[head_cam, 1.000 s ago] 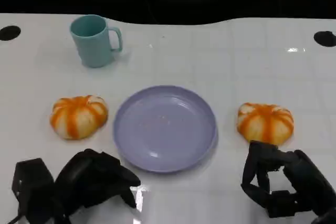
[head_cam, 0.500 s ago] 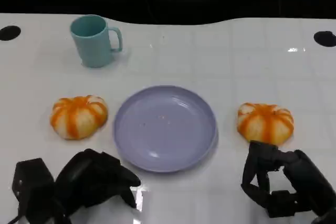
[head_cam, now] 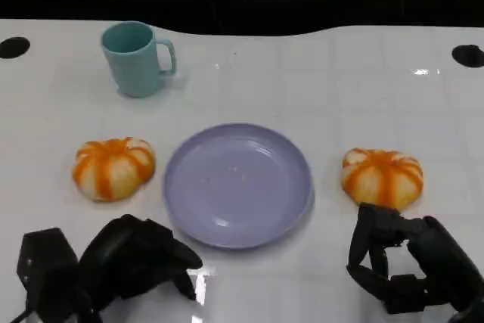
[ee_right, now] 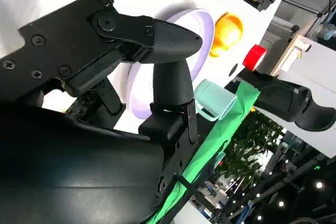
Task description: Grasp the bread from the table and place it into the plate.
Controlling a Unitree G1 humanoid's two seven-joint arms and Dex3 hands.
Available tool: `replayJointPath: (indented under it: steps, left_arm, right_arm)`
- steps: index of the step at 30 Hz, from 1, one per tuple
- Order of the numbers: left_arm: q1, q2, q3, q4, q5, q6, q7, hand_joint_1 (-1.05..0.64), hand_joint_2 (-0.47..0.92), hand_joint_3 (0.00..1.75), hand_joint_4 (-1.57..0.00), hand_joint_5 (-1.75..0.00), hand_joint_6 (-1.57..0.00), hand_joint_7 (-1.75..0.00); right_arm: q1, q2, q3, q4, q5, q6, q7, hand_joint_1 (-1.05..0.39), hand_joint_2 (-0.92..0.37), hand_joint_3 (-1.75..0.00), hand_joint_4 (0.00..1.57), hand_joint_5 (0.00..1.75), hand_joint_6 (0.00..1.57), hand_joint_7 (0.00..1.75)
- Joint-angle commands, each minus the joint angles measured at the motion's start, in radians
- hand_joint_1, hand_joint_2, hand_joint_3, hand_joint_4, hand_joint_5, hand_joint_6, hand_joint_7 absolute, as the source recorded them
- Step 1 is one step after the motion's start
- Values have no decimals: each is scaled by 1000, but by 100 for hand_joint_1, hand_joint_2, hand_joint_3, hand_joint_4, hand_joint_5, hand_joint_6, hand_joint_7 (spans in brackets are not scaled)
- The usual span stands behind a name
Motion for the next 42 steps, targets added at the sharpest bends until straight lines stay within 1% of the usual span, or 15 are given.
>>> replayJointPath:
  steps: [1, 2, 4, 6, 21, 22, 23, 25, 28, 34, 35, 36, 38, 40, 42]
  left_arm:
    - [-17, 19, 6, 9, -1, -2, 2, -105, 85, 0, -125, -92, -157, -4]
    - [-17, 18, 6, 10, -1, -4, 2, -105, 85, 0, -125, -92, -157, -4]
    - [-18, 18, 7, 12, -1, -6, 1, -105, 85, 0, -125, -92, -157, -4]
    - [-18, 18, 7, 12, -1, -7, 1, -105, 85, 0, -125, -92, -157, -4]
    - [-19, 17, 8, 13, 0, -8, 0, -105, 85, 0, -125, -92, -157, -3]
    - [-19, 17, 8, 15, 0, -9, 0, -105, 85, 0, -125, -92, -157, -3]
    - [-19, 17, 8, 16, 0, -11, -1, -105, 85, 0, -125, -92, -157, -3]
    - [-19, 16, 8, 17, 1, -12, -1, -105, 85, 0, -124, -92, -157, -3]
    - [-19, 16, 8, 18, 1, -13, -1, -105, 85, 0, -124, -92, -157, -3]
    - [-19, 16, 8, 19, 1, -14, -1, -105, 85, 0, -124, -92, -157, -3]
    - [-20, 15, 9, 19, -1, -10, -4, -105, 85, 0, -124, -92, -157, -3]
    - [-20, 15, 9, 20, -2, -9, -4, -105, 85, 0, -124, -92, -157, -3]
    - [-21, 17, 8, 20, 4, -12, 2, -105, 85, 0, -124, -92, -157, -3]
    - [-20, 18, 6, 18, 8, -15, 7, -105, 86, 0, -124, -92, -157, -3]
    - [-19, 15, 7, 15, 2, -8, 3, -105, 85, 0, -124, -93, -157, -3]
  right_arm:
    - [-2, -16, -10, -54, 31, 44, 23, -44, -77, -64, 86, 175, 64, 166]
    - [0, -19, -12, -68, 39, 59, 32, -45, -78, -62, 85, 175, 64, 165]
    - [3, -22, -13, -88, 49, 79, 44, -46, -84, -51, 73, 174, 56, 149]
    - [6, -22, -14, -99, 53, 91, 50, -46, -86, -47, 71, 175, 55, 145]
    - [11, -20, -18, -112, 54, 104, 58, -46, -88, -42, 70, 175, 55, 144]
    - [6, -28, -29, -132, 48, 105, 49, -46, -88, -41, 63, 170, 48, 139]
    - [2, -33, -37, -147, 43, 106, 43, -46, -88, -37, 51, 159, 38, 121]
    - [0, -38, -46, -165, 37, 110, 38, -45, -89, -31, 40, 150, 33, 102]
    - [3, -37, -48, -173, 35, 116, 40, -45, -90, -28, 38, 148, 32, 96]
    - [5, -37, -48, -178, 35, 121, 39, -45, -91, -25, 37, 147, 32, 94]
    - [-8, -69, -71, -213, -47, 158, 2, -45, -91, -25, 37, 147, 32, 94]
    - [-18, -94, -88, -239, -111, 187, -28, -55, -92, -15, 24, 110, 26, 61]
    - [-23, -126, -102, -293, -196, 242, -56, -62, -92, -11, 19, 77, 29, 27]
    - [-17, -134, -98, -324, -222, 271, -61, -67, -92, -10, 16, 68, 28, 18]
    - [-16, -151, -101, -362, -278, 312, -87, -69, -92, -8, 11, 63, 25, 12]
